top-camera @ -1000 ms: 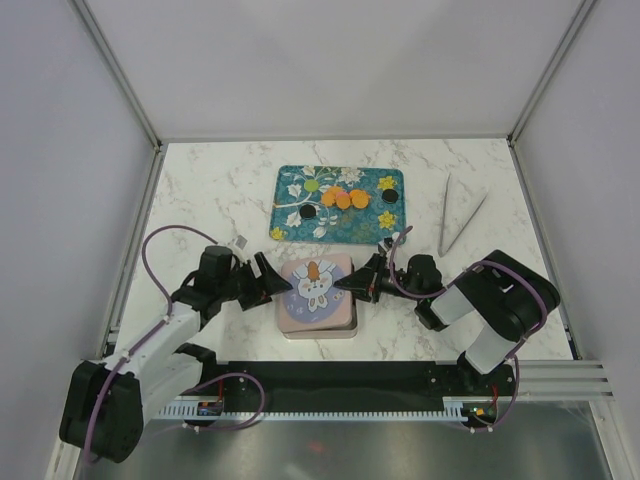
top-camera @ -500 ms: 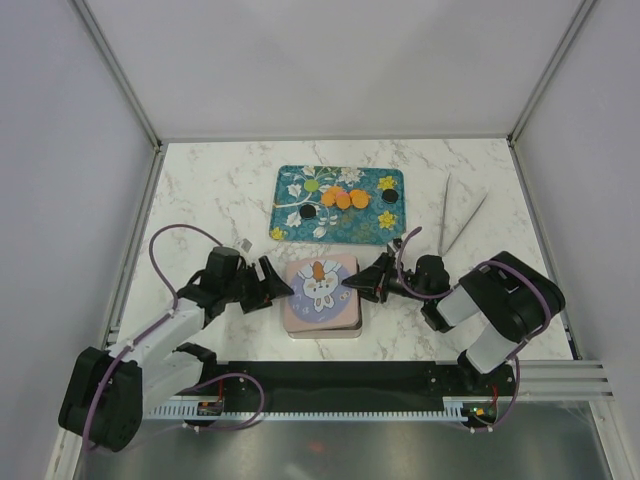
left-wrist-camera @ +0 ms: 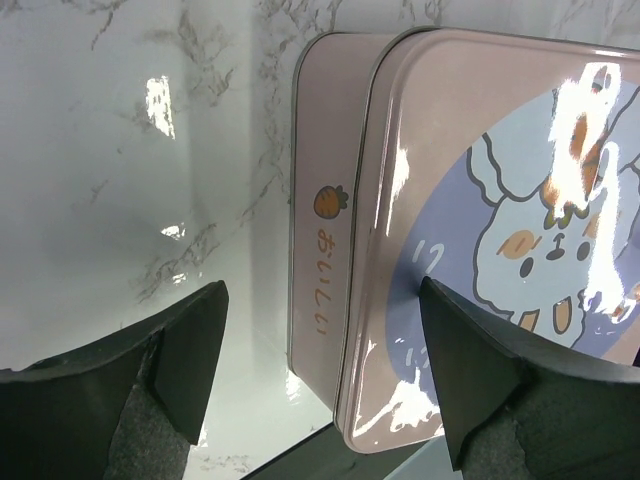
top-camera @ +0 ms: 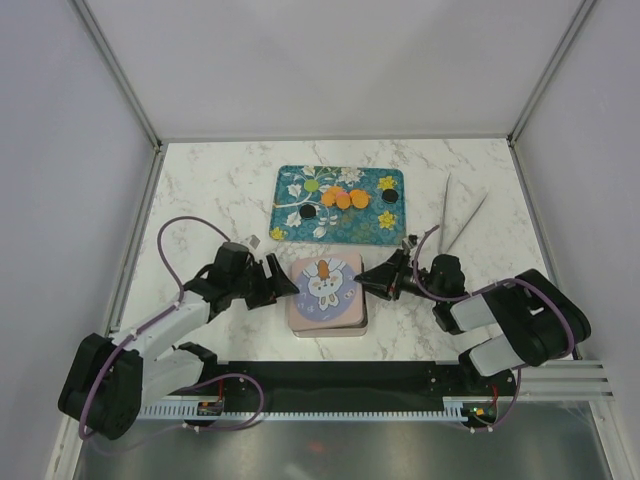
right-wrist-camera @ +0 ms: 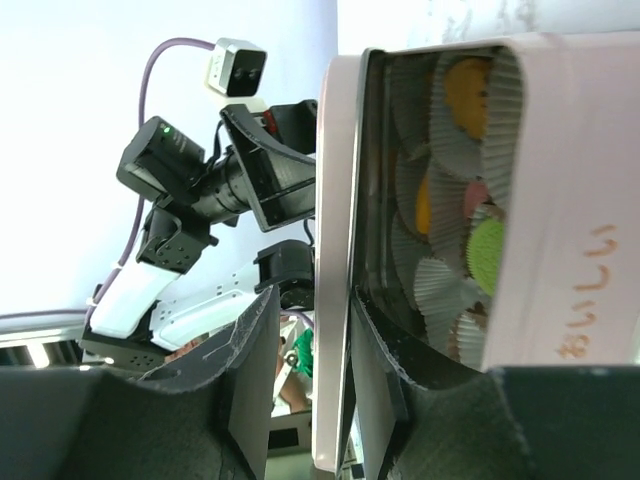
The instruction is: Pack the cookies
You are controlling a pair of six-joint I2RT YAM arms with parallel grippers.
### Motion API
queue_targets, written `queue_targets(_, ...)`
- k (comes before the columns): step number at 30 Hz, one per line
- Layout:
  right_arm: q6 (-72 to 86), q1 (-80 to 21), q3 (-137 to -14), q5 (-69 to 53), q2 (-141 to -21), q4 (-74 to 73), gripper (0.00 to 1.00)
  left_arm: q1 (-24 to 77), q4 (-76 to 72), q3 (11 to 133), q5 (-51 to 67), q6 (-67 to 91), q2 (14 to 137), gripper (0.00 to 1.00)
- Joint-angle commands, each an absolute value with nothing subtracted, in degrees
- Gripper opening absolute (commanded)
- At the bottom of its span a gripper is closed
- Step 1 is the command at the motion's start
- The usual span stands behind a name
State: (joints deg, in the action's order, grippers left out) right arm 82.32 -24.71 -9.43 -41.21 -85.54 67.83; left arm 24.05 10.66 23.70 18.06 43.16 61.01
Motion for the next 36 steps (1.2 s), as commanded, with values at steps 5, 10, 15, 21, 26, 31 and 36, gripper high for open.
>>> queue_targets(5,76.9,-20.4,-7.3,-44.2,-81.0,61.7,0.41,26.4,10.5,26.5,14.8,41.7,63.3,0.84)
queue_targets(10,72.6,-17.6,-7.4,-44.6,-77.1,52.8,0.41,27.2,10.6,27.2,14.2,42.0,64.2,0.84)
queue_targets(15,65.2,-15.0,-9.1,-43.7,-69.8,37.5,0.41,27.9,10.7,27.8,13.6,42.3,64.7,0.84)
queue_targets(21,56.6,-13.8,-12.6,-41.1,-64.6,22.4,0.44,28.9,10.7,28.6,13.3,42.7,64.9,0.84)
queue_targets(26,49.7,-14.8,-15.8,-36.6,-59.3,10.5,0.65,30.0,11.8,30.4,12.9,42.8,65.0,0.84)
queue_targets(31,46.6,-20.3,-19.3,-30.5,-57.7,5.6,0.74,31.7,12.8,32.3,12.0,43.2,65.5,0.84)
queue_targets(36,45.5,-25.1,-20.9,-26.5,-60.6,5.5,0.75,32.6,14.1,33.9,11.8,43.3,66.1,0.84)
